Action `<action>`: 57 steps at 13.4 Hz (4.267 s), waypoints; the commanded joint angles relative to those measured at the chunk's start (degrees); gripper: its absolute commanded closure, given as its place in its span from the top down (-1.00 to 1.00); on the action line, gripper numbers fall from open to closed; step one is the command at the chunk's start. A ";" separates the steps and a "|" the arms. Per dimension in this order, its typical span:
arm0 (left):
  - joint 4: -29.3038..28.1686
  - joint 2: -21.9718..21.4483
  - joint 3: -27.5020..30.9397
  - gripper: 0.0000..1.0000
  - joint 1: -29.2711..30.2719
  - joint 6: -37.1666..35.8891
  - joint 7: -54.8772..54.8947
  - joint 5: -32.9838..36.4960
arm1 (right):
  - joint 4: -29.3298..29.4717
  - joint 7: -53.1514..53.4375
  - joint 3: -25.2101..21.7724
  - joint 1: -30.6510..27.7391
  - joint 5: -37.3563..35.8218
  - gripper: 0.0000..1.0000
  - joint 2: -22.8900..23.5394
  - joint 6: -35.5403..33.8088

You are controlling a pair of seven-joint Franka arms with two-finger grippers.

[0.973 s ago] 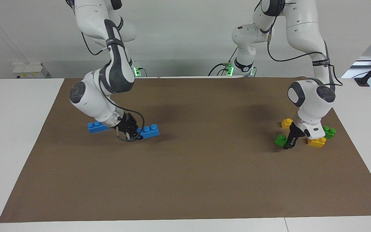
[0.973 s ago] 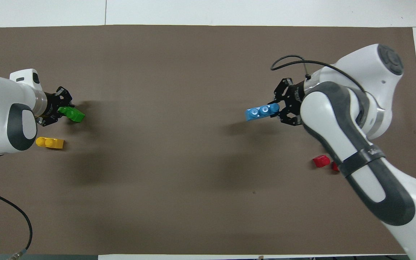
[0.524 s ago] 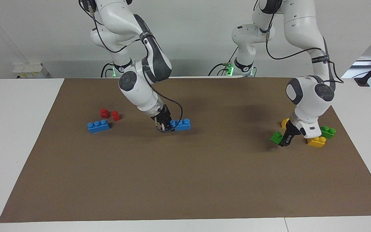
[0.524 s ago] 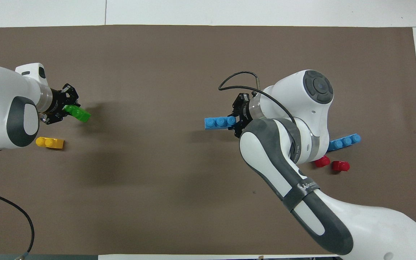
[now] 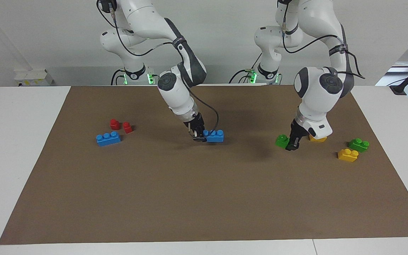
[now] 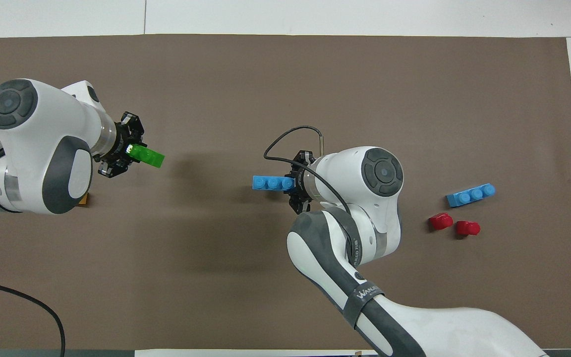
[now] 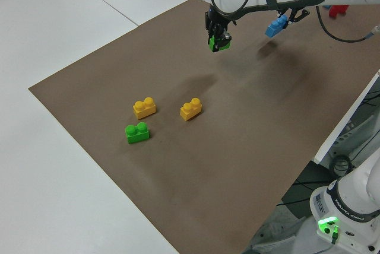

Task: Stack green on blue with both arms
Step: 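Carry the green brick and the blue brick toward the table center, then press the green brick onto the blue brick end between both grippers, then open both grippers and lift away from the joined bricks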

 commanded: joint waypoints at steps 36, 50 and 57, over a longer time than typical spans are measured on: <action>-11.49 0.28 1.02 -1.00 -27.54 15.42 -62.16 16.49 | -8.30 1.70 -0.28 4.50 1.45 -1.00 1.18 10.96; -11.05 -1.72 0.94 1.00 -25.61 12.89 -55.24 17.82 | -7.95 1.70 -0.28 3.97 1.45 -0.30 1.18 10.70; -10.53 -5.34 0.67 1.00 -17.71 7.26 -38.64 17.12 | -6.63 1.35 -0.37 1.78 1.36 0.97 1.01 8.50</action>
